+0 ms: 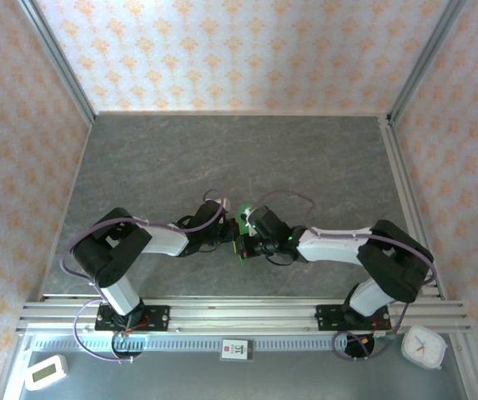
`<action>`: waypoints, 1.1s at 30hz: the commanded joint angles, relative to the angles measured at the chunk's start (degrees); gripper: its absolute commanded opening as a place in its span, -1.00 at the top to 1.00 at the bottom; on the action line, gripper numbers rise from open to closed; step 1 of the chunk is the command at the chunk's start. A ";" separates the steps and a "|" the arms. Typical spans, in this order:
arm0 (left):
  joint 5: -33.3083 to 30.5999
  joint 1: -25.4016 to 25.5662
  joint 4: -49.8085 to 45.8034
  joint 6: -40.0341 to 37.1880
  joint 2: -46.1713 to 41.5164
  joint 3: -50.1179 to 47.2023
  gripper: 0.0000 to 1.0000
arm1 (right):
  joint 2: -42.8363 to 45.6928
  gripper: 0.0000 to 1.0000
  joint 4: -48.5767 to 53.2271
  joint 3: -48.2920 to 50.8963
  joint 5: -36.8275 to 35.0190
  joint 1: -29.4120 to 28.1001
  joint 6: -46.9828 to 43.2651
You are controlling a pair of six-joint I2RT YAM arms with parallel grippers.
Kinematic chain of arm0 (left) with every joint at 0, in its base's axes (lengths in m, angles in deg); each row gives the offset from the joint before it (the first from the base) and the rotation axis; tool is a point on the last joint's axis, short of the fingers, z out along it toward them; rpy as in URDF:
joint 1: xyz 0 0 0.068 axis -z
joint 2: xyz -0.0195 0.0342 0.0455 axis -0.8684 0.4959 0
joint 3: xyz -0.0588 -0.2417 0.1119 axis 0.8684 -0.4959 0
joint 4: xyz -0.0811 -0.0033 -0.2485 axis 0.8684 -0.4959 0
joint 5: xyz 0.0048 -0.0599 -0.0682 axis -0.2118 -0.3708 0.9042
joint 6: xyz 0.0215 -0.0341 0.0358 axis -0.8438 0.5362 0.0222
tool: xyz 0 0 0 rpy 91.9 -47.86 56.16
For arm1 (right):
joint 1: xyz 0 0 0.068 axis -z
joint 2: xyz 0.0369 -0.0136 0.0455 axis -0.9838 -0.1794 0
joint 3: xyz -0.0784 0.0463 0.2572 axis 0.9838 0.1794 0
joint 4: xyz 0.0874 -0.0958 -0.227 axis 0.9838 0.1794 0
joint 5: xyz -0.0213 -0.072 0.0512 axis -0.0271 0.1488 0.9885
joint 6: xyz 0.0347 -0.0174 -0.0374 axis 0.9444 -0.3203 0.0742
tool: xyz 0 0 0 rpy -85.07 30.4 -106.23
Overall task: Fold a paper plane with a square sheet of paper (pick it up from the middle)
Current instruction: Third fold the triangle at the center of the table.
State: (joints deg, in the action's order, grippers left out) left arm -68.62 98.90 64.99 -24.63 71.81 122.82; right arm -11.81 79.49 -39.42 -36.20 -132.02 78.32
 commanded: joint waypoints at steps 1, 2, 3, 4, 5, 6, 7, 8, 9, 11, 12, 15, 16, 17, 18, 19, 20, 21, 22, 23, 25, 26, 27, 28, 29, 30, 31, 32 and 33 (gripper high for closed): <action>-3.26 0.01 -4.10 -1.08 3.37 -1.03 1.00 | -2.24 1.00 -2.33 -1.51 1.26 -0.44 0.44; -3.27 0.03 -4.10 -1.08 3.50 -0.99 1.00 | -2.57 1.00 -2.35 -1.77 1.30 -0.46 0.26; -3.25 0.00 -4.10 -1.08 3.56 -1.04 1.00 | -2.95 1.00 -2.27 -2.10 1.24 -0.55 0.14; -3.28 0.02 -4.10 -1.08 3.64 -1.06 1.00 | -3.28 1.00 -2.19 -2.19 1.22 -0.53 0.03; -3.19 -0.01 -4.07 -0.99 3.80 -1.07 1.00 | -3.78 1.00 -2.01 -2.47 1.06 -0.52 -0.10; -3.14 0.03 -4.04 -0.99 3.87 -0.93 1.00 | -4.30 1.00 -1.71 -2.58 0.88 -0.47 -0.46; -3.19 0.04 -4.11 -0.99 4.00 -0.91 1.00 | -4.92 1.00 -1.40 -2.68 0.58 -0.55 -0.69; -3.11 -0.01 -4.10 -0.95 4.04 -0.92 1.00 | -5.40 1.00 -0.97 -2.63 0.48 -0.53 -0.84; -3.10 -0.01 -4.11 -0.91 4.09 -0.82 1.00 | -5.94 1.00 -0.86 -2.31 0.38 -0.55 -1.05; -3.12 0.04 -4.21 -0.83 4.11 -0.76 1.00 | -6.70 1.00 -0.50 -1.49 -0.04 -0.55 -1.23; -3.18 0.04 -4.20 -0.82 4.18 -0.74 1.00 | -7.01 1.00 0.15 -1.21 -0.22 -0.55 -1.53; -3.19 0.04 -4.53 -0.82 4.35 -0.54 1.00 | -7.25 1.00 2.22 -0.21 -1.48 -0.54 -2.52; -3.27 0.04 -4.72 -0.82 4.35 -0.48 1.00 | -7.13 1.00 2.66 0.08 -1.75 -0.55 -2.79; -3.42 0.02 -4.80 -0.90 4.26 -0.54 1.00 | -6.92 1.00 3.43 0.31 -2.16 -0.55 -3.17; -3.49 0.02 -5.01 -0.97 4.37 -0.47 1.00 | -6.81 1.00 4.18 0.47 -2.38 -0.54 -3.54; -3.66 -0.06 -5.20 -1.07 4.35 -0.40 1.00 | -6.55 1.00 4.61 0.57 -2.49 -0.55 -3.78; -3.81 -0.05 -5.41 -1.16 4.41 -0.35 1.00 | -6.22 1.00 5.14 0.70 -2.68 -0.63 -4.04; -3.99 -0.08 -5.73 -1.26 4.50 -0.26 1.00 | -5.84 1.00 5.60 0.83 -2.82 -0.64 -4.29; -4.07 -0.11 -5.96 -1.34 4.61 -0.14 1.00 | -5.46 1.00 5.82 1.05 -2.81 -0.72 -4.44; -4.15 -0.14 -6.09 -1.34 4.77 -0.03 1.00 | -5.00 1.00 5.99 1.47 -2.63 -0.84 -4.48; -4.22 -0.17 -6.07 -1.26 4.96 -0.03 1.00 | -4.48 1.00 6.20 2.04 -2.22 -1.28 -4.69; -4.23 -0.19 -6.04 -1.26 5.05 -0.03 1.00 | -4.22 1.00 6.50 2.19 -2.18 -1.58 -4.75; -4.24 -0.15 -6.01 -1.26 5.14 -0.07 1.00 | -3.84 1.00 6.84 2.46 -2.20 -2.13 -4.78; -4.20 -0.14 -5.97 -1.26 5.14 -0.07 1.00 | -3.63 1.00 7.06 2.73 -2.13 -2.57 -4.88; -4.22 -0.15 -6.04 -1.26 5.23 0.04 1.00 | -3.25 1.00 7.18 3.05 -2.21 -3.10 -4.86; -4.17 -0.18 -6.12 -1.26 5.23 0.06 1.00 | -2.94 1.00 7.44 3.50 -2.44 -3.54 -4.75; -4.24 -0.14 -6.18 -1.26 5.25 0.13 1.00 | -2.60 1.00 7.65 3.85 -2.49 -3.97 -4.56; -4.21 -0.14 -6.21 -1.26 5.23 0.13 1.00 | -2.17 1.00 7.77 4.51 -2.66 -4.36 -4.32; -4.22 -0.14 -6.23 -1.26 5.23 0.15 1.00 | -1.43 1.00 7.63 5.22 -2.65 -4.66 -3.89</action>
State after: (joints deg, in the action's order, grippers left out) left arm -68.64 98.88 64.95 -24.63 72.45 123.35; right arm -14.37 79.27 -37.41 -39.09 -134.78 74.38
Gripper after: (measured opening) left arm 0.062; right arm 0.045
